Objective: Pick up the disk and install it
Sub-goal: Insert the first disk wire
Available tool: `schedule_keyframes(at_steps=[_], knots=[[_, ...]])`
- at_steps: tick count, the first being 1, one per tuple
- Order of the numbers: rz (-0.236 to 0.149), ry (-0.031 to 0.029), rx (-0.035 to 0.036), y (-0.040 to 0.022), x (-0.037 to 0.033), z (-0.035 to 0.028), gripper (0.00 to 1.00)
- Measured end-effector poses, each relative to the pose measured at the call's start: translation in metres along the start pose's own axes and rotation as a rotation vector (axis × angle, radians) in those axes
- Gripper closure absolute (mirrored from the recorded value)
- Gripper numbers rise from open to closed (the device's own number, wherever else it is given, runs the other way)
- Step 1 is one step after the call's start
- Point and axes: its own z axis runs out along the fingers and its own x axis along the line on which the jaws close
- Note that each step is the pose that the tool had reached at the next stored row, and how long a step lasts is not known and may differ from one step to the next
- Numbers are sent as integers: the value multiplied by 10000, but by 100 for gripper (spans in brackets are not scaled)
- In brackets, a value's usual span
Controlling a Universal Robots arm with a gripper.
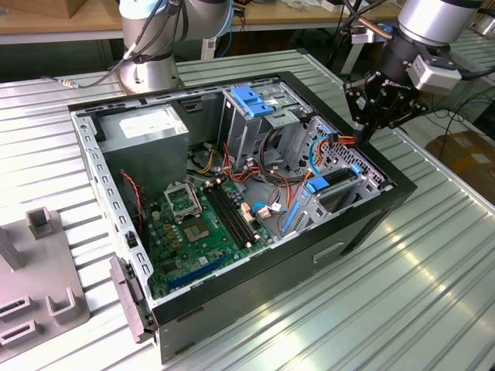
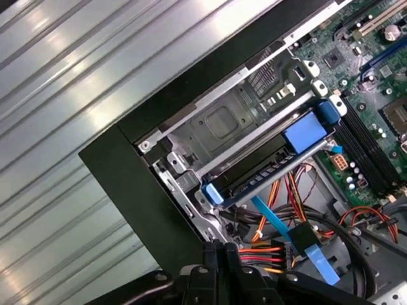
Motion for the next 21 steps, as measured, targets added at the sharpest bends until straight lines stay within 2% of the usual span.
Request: schedule_keyframes(at_steps=[3,7,11,13,17,19,21], knots=[[435,13,-19,0,0,1,83],[1257,34,-53,0,0,3,83],[1899,48,-76,0,0,4,83],[1971,51,-79,10,-15,2,83],[1992,49,-78,90,-118,-2,83],[2209,54,-85,92,-120,0,83],[2909,70,-112,92,-121,5,83]])
